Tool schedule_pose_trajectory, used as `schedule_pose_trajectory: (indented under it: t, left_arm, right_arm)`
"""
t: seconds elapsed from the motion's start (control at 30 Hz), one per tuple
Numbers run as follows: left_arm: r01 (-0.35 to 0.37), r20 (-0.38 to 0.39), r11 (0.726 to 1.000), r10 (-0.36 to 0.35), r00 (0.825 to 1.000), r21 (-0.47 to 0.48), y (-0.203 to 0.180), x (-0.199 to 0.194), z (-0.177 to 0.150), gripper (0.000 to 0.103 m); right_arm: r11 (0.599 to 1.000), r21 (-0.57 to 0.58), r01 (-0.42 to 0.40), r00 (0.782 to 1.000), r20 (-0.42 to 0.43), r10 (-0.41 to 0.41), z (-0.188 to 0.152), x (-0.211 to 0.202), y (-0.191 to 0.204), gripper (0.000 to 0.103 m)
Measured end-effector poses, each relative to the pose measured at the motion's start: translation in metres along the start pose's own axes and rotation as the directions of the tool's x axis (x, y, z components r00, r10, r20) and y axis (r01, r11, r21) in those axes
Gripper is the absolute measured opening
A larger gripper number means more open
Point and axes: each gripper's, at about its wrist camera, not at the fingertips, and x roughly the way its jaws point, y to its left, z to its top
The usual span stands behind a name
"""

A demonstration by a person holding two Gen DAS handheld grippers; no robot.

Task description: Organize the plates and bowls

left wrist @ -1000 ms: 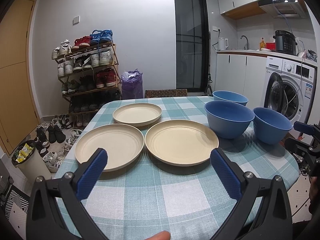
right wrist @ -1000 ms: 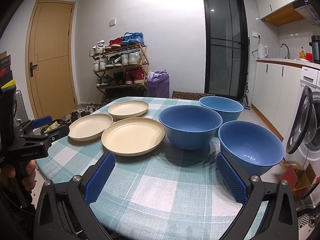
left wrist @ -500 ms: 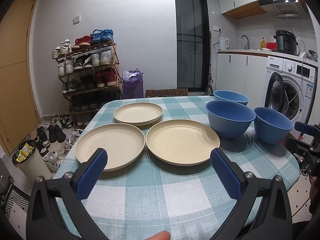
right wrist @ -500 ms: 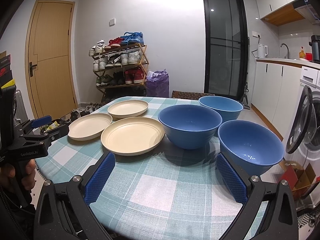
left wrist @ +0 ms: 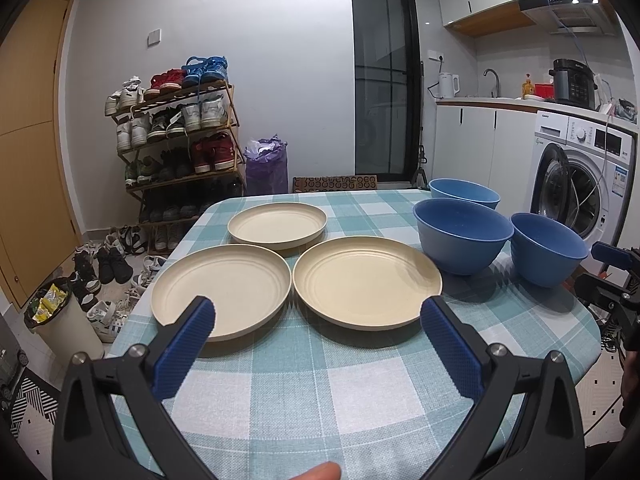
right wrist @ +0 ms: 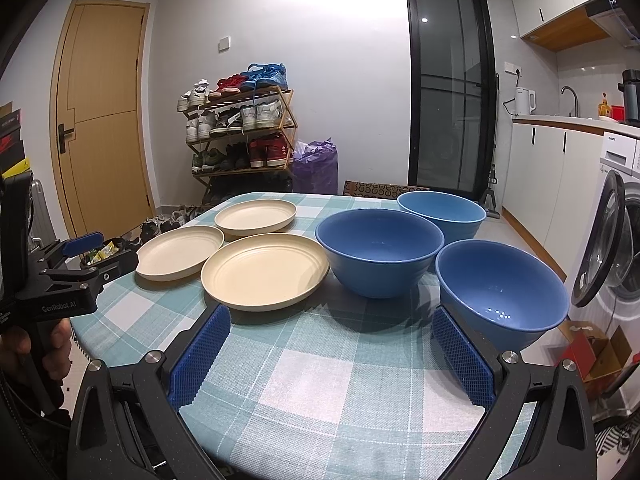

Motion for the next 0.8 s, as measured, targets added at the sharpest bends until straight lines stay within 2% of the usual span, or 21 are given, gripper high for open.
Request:
schedule_pose_trajectory:
  t: [0.53,0.8]
  left_arm:
    - [-0.009,-0.011,1.000,0.009,1.000,-0.003,-0.001,0.006,0.003,0.103]
    - [-0.023,-0.030,0.999,0.022,0.999,-0.024,0.007,0.014,0.010,0.103]
  right_arm:
    - [1.000,0.000,-0.004,1.000,-0.006,0.004,0.001,0.006,-0.003,0.103]
    - [1.000,0.003,-0.018,1.000,-0.009,0.018,0.013,0.011,-0.005,0.103]
